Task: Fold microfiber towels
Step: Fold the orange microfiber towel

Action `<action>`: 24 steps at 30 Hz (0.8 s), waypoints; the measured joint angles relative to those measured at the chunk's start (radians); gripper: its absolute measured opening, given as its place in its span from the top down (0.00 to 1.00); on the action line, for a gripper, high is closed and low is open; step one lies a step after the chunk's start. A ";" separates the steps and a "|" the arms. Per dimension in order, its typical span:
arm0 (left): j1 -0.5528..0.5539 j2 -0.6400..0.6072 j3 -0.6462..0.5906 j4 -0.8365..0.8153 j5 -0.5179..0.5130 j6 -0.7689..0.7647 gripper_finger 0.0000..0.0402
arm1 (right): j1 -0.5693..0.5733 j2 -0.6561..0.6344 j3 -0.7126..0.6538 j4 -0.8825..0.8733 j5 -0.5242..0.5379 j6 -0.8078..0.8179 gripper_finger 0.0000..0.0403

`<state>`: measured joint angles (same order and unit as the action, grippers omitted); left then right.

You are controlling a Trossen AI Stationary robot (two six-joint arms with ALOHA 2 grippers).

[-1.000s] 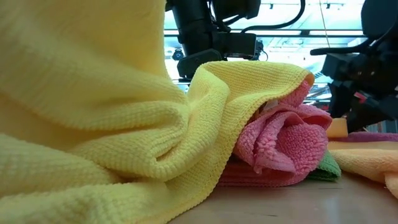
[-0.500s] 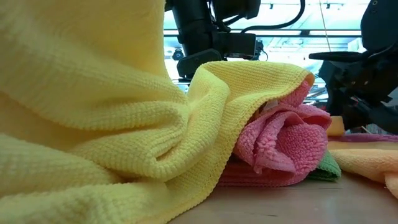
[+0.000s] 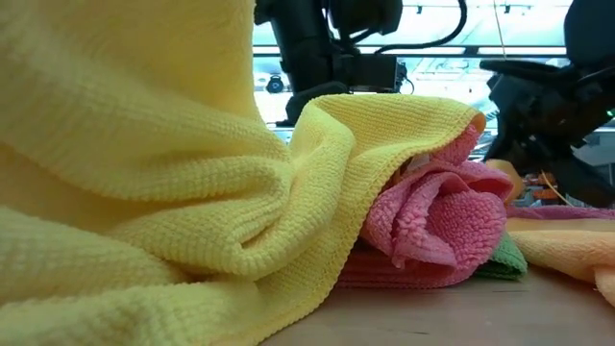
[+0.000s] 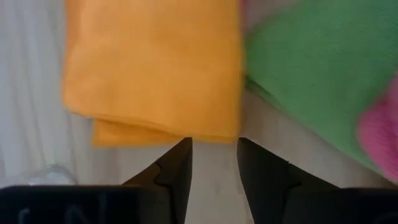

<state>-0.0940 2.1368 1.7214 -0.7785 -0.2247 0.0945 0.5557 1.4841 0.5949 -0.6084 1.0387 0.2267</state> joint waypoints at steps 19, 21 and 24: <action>-0.016 -0.017 0.000 0.121 -0.028 0.120 0.66 | 0.236 -0.001 0.000 0.492 -0.001 -0.513 0.90; -0.008 -0.017 0.000 0.161 0.028 0.127 0.64 | 0.253 -0.001 0.000 0.493 -0.038 -0.493 0.90; -0.003 -0.017 0.000 0.207 0.052 0.136 0.61 | 0.252 -0.001 0.000 0.493 -0.123 -0.445 0.90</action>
<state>-0.0967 2.1198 1.7210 -0.5713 -0.1729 0.2305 0.8080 1.4834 0.5949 -0.1150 0.9155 -0.2178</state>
